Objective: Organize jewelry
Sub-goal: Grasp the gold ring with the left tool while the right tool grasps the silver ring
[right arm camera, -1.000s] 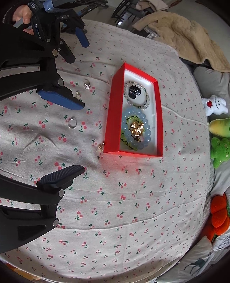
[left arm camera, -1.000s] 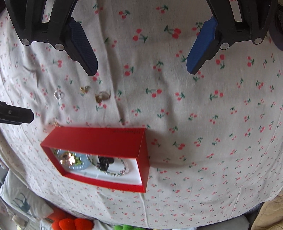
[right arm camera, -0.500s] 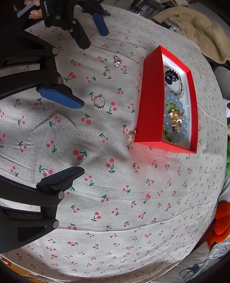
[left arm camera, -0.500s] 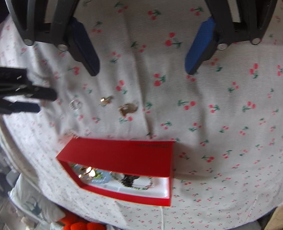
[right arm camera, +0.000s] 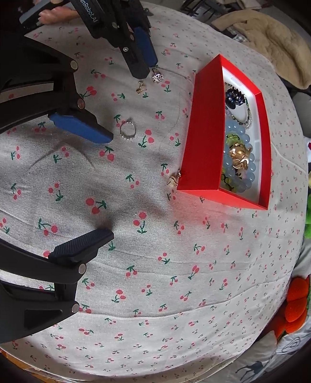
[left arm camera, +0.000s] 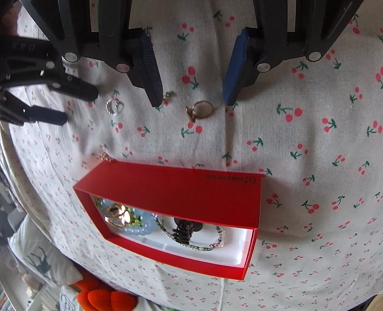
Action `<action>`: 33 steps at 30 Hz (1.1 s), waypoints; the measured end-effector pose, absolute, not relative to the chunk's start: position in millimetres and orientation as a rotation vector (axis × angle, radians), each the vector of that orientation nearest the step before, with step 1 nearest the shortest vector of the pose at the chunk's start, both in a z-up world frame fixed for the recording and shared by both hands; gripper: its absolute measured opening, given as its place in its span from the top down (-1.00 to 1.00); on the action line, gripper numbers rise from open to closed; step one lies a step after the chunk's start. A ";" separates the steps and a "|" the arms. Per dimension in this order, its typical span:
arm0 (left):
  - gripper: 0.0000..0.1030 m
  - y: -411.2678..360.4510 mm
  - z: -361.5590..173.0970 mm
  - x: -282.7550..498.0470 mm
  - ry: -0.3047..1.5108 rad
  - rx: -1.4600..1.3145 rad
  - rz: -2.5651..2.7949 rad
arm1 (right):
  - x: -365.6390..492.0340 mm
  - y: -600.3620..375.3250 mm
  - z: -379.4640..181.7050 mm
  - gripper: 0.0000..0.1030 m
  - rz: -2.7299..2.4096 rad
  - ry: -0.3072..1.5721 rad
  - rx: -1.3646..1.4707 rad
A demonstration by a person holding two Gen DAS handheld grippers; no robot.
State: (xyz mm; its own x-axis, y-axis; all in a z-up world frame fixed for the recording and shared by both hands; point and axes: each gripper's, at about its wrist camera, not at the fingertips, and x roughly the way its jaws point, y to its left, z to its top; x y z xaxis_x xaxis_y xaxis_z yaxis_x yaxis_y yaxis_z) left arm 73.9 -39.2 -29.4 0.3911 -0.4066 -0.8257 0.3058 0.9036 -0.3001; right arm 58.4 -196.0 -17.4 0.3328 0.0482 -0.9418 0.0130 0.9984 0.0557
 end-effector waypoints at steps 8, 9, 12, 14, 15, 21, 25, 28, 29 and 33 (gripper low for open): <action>0.39 -42.4 -31.8 80.2 1.057 -0.094 -0.393 | 61.6 -191.8 -18.9 -0.60 0.024 1.229 0.039; 0.42 -42.6 -32.2 80.4 1.054 -0.086 -0.386 | 62.1 -191.3 -19.1 -0.60 0.023 1.229 0.040; 0.58 -46.6 -33.0 80.1 1.040 -0.039 -0.364 | 63.3 -190.0 -19.8 -0.60 0.021 1.229 0.036; 0.60 -49.1 -33.1 79.7 1.034 -0.016 -0.361 | 64.2 -188.8 -20.5 -0.60 0.020 1.229 0.035; 0.61 -49.8 -32.9 79.5 1.033 -0.009 -0.361 | 63.9 -188.7 -20.6 -0.60 0.019 1.229 0.035; 0.61 -42.9 -27.9 75.6 1.036 -0.022 -0.377 | 63.9 -187.5 -17.2 -0.60 0.039 1.218 0.062; 0.61 -33.9 -24.4 73.0 1.034 -0.036 -0.371 | 64.3 -179.1 -15.5 -0.60 0.075 1.212 0.067; 0.61 -27.8 -21.9 71.8 1.033 -0.042 -0.365 | 65.9 -169.1 -17.0 -0.52 0.099 1.212 0.049; 0.61 -26.1 -21.4 71.4 1.033 -0.044 -0.364 | 66.9 -166.3 -17.9 -0.38 0.107 1.212 0.046; 0.61 -20.5 -19.6 69.2 1.037 -0.051 -0.361 | 71.3 -156.8 -20.7 -0.08 0.133 1.212 0.019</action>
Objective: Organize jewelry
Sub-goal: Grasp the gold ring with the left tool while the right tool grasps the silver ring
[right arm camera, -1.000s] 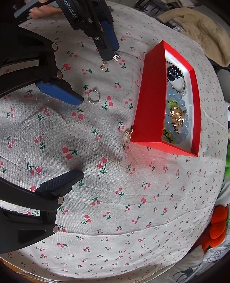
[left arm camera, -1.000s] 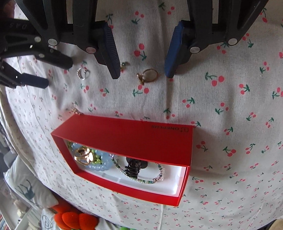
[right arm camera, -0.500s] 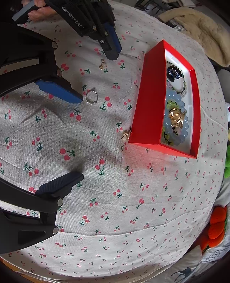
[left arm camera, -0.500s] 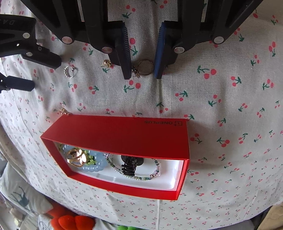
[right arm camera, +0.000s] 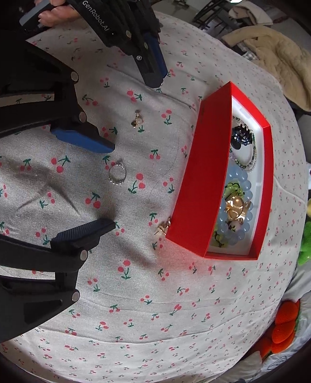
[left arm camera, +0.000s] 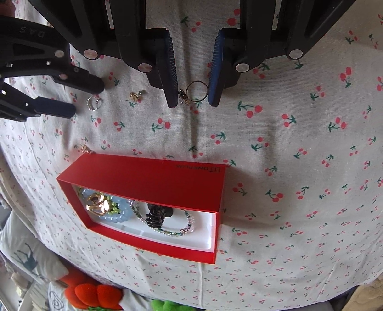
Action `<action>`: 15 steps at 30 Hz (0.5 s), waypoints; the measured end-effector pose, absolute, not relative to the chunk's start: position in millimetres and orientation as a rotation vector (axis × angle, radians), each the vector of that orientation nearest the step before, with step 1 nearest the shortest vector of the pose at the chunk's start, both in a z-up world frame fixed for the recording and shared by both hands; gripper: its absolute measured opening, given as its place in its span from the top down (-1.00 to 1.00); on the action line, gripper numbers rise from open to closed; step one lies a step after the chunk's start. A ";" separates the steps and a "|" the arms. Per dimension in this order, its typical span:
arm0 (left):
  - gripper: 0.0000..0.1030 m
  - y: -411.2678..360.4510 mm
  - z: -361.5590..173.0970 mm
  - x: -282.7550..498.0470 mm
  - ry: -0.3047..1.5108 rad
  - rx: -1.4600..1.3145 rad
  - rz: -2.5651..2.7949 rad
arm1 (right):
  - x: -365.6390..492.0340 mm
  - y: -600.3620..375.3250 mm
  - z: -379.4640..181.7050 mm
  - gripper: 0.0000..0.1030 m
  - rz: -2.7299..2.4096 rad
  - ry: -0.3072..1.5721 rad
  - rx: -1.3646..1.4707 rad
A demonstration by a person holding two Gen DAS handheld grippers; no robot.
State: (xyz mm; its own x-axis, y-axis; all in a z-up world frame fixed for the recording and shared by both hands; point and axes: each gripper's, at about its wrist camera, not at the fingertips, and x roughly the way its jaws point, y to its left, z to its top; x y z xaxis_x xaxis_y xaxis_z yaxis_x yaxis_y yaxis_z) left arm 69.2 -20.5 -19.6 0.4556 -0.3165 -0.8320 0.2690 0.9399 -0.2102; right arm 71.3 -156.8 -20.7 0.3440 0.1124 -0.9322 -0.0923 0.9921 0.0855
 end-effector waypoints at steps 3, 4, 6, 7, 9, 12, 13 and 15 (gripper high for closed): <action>0.61 -18.4 -17.8 68.4 1.039 -0.056 -0.364 | 74.9 -154.1 -20.8 0.17 0.143 1.203 0.002; 0.61 -18.2 -17.2 68.1 1.038 -0.056 -0.365 | 75.4 -153.1 -20.9 0.21 0.146 1.201 -0.003; 0.61 -18.1 -16.7 67.8 1.039 -0.055 -0.367 | 76.7 -150.9 -21.8 0.26 0.154 1.194 -0.019; 0.61 -17.7 -16.8 67.9 1.041 -0.056 -0.367 | 78.2 -148.5 -22.2 0.32 0.163 1.190 -0.031; 0.61 -17.4 -16.4 68.2 1.046 -0.064 -0.371 | 79.3 -146.6 -22.9 0.44 0.187 1.178 -0.051; 0.61 -17.6 -15.1 67.5 1.047 -0.070 -0.378 | 80.1 -142.1 -23.6 0.60 0.219 1.168 -0.068; 0.61 -17.7 -14.7 67.2 1.046 -0.068 -0.378 | 80.0 -142.0 -23.8 0.60 0.224 1.165 -0.070; 0.61 -17.0 -14.7 66.9 1.046 -0.067 -0.378 | 78.0 -141.9 -23.7 0.60 0.230 1.159 -0.069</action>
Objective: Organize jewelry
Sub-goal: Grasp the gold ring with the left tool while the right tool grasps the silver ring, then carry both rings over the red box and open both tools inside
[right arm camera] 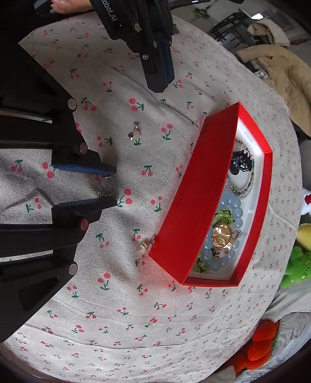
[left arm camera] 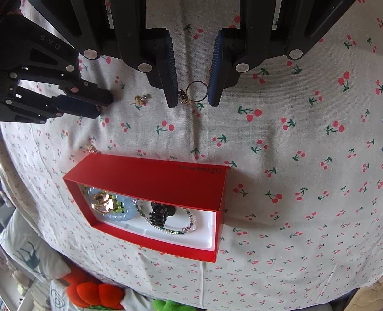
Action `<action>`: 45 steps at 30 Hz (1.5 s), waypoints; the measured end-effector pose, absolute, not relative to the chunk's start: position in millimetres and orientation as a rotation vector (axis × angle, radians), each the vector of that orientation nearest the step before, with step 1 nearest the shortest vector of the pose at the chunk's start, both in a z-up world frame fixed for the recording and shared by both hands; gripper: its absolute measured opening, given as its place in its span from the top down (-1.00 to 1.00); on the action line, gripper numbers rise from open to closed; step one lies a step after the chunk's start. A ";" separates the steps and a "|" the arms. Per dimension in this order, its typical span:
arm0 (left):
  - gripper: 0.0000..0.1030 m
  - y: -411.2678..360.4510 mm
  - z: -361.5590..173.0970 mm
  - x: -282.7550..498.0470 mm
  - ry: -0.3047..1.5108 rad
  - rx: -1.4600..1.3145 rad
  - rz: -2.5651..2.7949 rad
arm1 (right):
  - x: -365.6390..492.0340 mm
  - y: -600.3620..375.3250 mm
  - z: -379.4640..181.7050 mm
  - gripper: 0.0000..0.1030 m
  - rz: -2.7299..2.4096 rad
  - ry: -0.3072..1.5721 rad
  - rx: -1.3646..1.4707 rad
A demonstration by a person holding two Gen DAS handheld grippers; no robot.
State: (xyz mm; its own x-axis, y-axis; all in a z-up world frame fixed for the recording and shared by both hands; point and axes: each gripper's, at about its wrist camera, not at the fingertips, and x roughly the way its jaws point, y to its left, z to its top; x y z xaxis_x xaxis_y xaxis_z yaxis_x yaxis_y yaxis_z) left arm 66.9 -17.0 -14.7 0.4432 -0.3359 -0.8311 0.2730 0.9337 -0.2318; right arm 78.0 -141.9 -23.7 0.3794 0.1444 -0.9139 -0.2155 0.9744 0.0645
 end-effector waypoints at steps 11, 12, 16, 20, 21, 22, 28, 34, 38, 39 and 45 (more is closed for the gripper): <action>0.61 -16.3 -10.1 71.4 1.039 -0.065 -0.374 | 74.7 -158.4 -10.0 0.61 0.206 1.152 -0.029; 0.61 -16.5 -9.1 72.5 1.038 -0.065 -0.373 | 75.1 -160.6 -8.3 0.61 0.199 1.151 -0.022; 0.61 -17.0 -2.8 76.2 1.020 -0.067 -0.375 | 75.1 -168.1 3.5 0.61 0.184 1.127 -0.001; 0.61 -18.3 12.6 80.2 0.972 -0.069 -0.410 | 79.1 -175.1 19.9 0.61 0.167 1.087 0.033; 0.61 -19.5 17.1 81.0 0.953 -0.064 -0.418 | 81.2 -176.6 24.4 0.61 0.164 1.077 0.045; 0.61 -20.9 21.8 81.9 0.934 -0.058 -0.426 | 83.0 -177.4 28.8 0.61 0.160 1.065 0.055; 0.61 -26.5 34.7 96.2 0.869 -0.049 -0.455 | 95.1 -188.0 52.5 0.61 0.135 1.004 0.123; 0.61 -29.3 32.3 119.7 0.846 -0.061 -0.430 | 111.7 -193.8 58.7 0.61 0.103 0.988 0.188; 0.61 -30.1 30.0 135.0 0.831 -0.057 -0.403 | 124.7 -195.1 59.9 0.61 0.088 0.976 0.202; 0.61 -29.8 29.0 137.7 0.832 -0.056 -0.397 | 127.9 -196.0 59.7 0.61 0.086 0.973 0.204; 0.61 -30.2 25.6 150.0 0.824 -0.049 -0.380 | 142.8 -200.4 53.6 0.61 0.069 0.984 0.215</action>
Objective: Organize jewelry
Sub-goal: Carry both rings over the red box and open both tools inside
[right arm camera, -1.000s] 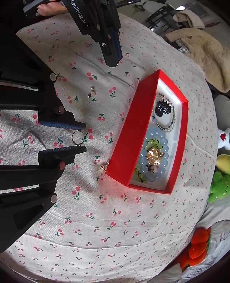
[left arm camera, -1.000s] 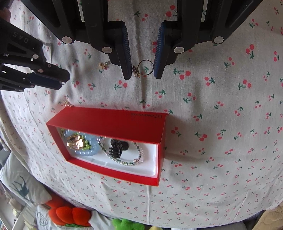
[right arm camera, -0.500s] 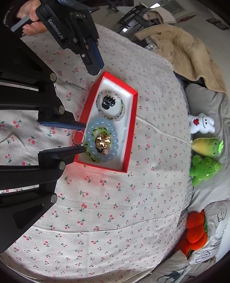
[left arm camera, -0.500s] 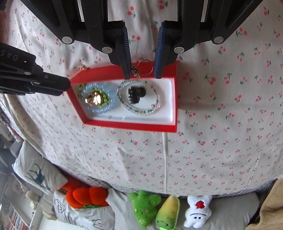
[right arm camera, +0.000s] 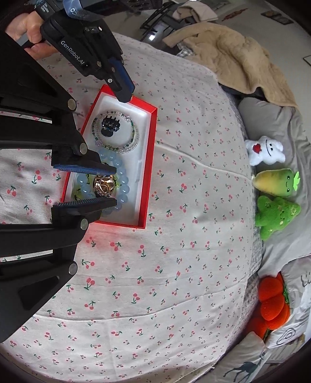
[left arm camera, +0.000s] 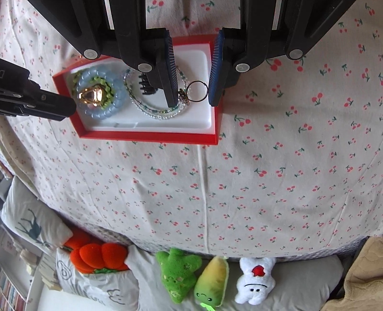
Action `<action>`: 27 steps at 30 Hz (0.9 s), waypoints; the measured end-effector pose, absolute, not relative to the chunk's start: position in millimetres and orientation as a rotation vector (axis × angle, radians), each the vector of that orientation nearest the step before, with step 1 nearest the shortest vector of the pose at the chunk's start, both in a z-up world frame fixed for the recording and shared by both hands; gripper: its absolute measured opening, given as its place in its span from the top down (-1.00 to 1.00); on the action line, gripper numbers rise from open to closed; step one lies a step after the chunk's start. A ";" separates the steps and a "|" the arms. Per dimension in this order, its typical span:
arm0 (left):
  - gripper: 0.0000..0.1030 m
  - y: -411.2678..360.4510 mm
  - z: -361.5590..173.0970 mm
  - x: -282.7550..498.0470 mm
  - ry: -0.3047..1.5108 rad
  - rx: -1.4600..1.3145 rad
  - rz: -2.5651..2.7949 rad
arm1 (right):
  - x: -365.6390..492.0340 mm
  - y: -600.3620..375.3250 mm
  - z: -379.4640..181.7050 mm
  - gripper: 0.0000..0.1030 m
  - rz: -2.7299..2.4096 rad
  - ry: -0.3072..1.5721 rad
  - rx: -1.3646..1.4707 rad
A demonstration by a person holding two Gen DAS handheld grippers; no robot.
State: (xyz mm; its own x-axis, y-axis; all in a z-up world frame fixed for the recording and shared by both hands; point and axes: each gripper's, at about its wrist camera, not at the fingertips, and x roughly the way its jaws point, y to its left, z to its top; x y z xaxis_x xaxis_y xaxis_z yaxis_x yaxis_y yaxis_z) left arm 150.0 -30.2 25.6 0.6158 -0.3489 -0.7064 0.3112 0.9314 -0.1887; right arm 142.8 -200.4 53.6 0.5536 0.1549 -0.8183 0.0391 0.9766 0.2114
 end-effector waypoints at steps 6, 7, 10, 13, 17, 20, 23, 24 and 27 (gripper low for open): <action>0.60 -32.7 25.4 154.8 0.816 -0.028 -0.376 | 149.6 -208.0 48.1 0.61 0.055 0.989 0.243; 0.60 -33.2 25.6 155.1 0.816 -0.025 -0.376 | 150.7 -208.7 47.4 0.61 0.055 0.992 0.248; 0.60 -34.0 25.8 154.1 0.813 -0.007 -0.378 | 152.9 -209.5 45.6 0.61 0.055 0.996 0.252; 0.59 -33.1 25.8 152.9 0.812 -0.001 -0.375 | 154.3 -210.3 43.9 0.61 0.054 1.000 0.256; 0.56 -30.7 26.4 151.8 0.816 -0.009 -0.375 | 155.4 -211.6 41.7 0.60 0.055 1.011 0.263; 0.39 -30.0 27.7 150.1 0.816 -0.018 -0.380 | 154.7 -211.5 43.2 0.60 0.059 1.010 0.262; 0.20 -30.5 29.4 146.9 0.816 -0.018 -0.384 | 154.0 -211.6 44.2 0.58 0.068 1.013 0.267; 0.17 -30.3 30.4 145.2 0.814 -0.018 -0.386 | 153.9 -211.8 44.2 0.56 0.071 1.018 0.269; 0.00 -28.4 34.3 138.7 0.810 -0.015 -0.386 | 151.7 -212.6 45.3 0.41 0.077 1.029 0.275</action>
